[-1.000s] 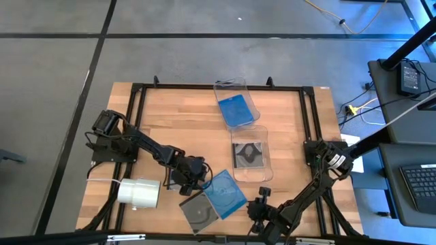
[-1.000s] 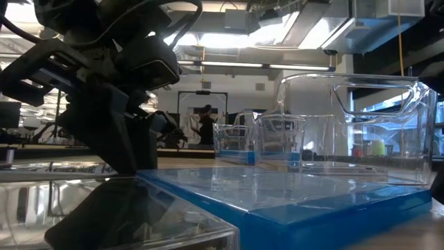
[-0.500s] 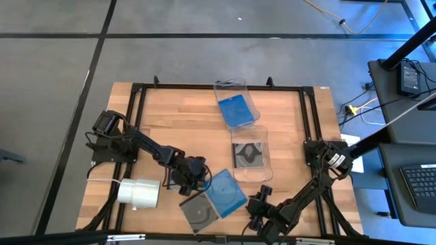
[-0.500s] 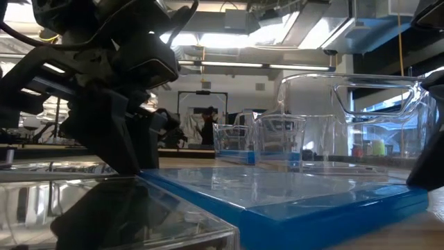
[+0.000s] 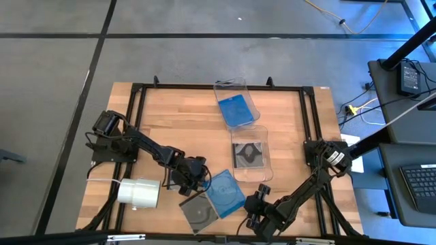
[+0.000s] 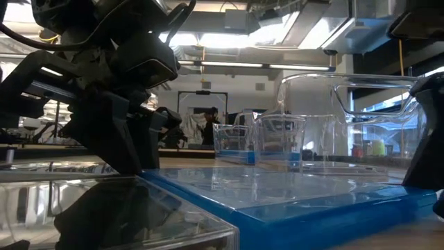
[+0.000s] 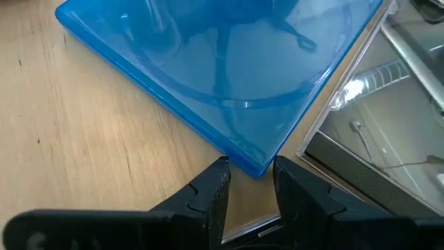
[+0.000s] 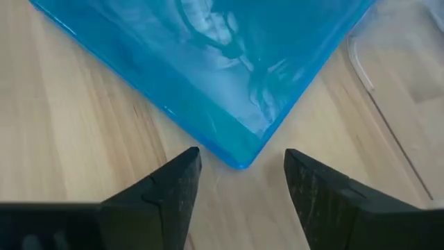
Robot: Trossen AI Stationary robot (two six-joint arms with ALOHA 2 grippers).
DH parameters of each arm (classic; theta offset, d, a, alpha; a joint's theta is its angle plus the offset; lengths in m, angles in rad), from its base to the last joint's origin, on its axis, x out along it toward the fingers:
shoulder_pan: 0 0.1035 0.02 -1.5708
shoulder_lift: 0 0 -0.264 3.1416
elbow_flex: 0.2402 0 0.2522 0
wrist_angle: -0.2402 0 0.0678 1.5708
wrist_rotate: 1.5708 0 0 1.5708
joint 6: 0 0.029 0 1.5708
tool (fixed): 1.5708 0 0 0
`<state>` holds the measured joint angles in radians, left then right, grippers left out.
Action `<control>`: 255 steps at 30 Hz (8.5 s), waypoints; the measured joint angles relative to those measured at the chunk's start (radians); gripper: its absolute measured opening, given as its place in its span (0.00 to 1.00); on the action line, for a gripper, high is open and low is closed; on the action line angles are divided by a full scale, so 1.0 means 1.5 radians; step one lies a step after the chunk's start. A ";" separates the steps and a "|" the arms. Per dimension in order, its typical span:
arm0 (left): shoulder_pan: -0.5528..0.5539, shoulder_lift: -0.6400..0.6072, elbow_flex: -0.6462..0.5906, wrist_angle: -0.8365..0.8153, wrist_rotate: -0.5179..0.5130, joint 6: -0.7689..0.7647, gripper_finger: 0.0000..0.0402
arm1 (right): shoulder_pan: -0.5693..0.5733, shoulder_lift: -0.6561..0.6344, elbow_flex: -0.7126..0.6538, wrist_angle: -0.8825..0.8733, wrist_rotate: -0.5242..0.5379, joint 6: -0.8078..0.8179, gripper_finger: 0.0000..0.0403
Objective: Pick & place jewel cases by type
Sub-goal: Put the blue CD case into the top transparent bin
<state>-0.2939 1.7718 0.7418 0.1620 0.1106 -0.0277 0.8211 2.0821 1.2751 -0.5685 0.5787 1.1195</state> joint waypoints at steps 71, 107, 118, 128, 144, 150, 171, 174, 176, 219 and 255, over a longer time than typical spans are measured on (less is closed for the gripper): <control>-0.129 -0.004 0.004 0.281 -0.404 0.496 0.25 | -0.029 0.001 -0.002 0.020 0.017 -0.178 0.54; -0.131 0.000 0.002 0.379 -0.398 0.502 0.34 | -0.031 0.002 -0.003 0.036 0.018 -0.210 0.54; -0.131 0.001 0.002 0.386 -0.368 0.534 0.56 | -0.032 0.003 -0.003 0.037 0.018 -0.211 0.54; -0.131 0.000 0.003 0.388 -0.346 0.534 0.58 | -0.032 0.003 -0.003 0.036 0.017 -0.211 0.54; -0.135 0.001 0.002 0.425 -0.383 0.589 0.58 | -0.031 0.003 -0.003 0.036 0.017 -0.211 0.54; -0.140 0.001 0.002 0.425 -0.377 0.593 0.58 | -0.031 0.003 -0.003 0.035 0.016 -0.210 0.54; -0.188 0.000 0.002 0.353 -0.375 0.668 0.53 | -0.031 0.003 -0.003 0.036 0.015 -0.207 0.54; -0.188 0.000 0.002 0.346 -0.376 0.667 0.50 | -0.032 0.003 -0.003 0.036 0.015 -0.207 0.54; -0.188 0.000 0.002 0.346 -0.376 0.668 0.47 | -0.033 0.003 -0.003 0.037 0.015 -0.207 0.54; -0.219 -0.104 0.001 0.356 -0.620 0.423 0.09 | 0.049 -0.052 0.316 -0.651 0.029 0.085 0.54; 0.243 -0.268 -0.194 0.753 -0.089 0.170 0.10 | -0.195 -0.485 -0.189 -0.128 0.396 -0.267 0.54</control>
<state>0.0711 1.3697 0.4503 1.2917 -0.0225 0.2274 0.5282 1.3543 0.9909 -0.7612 1.1723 0.7189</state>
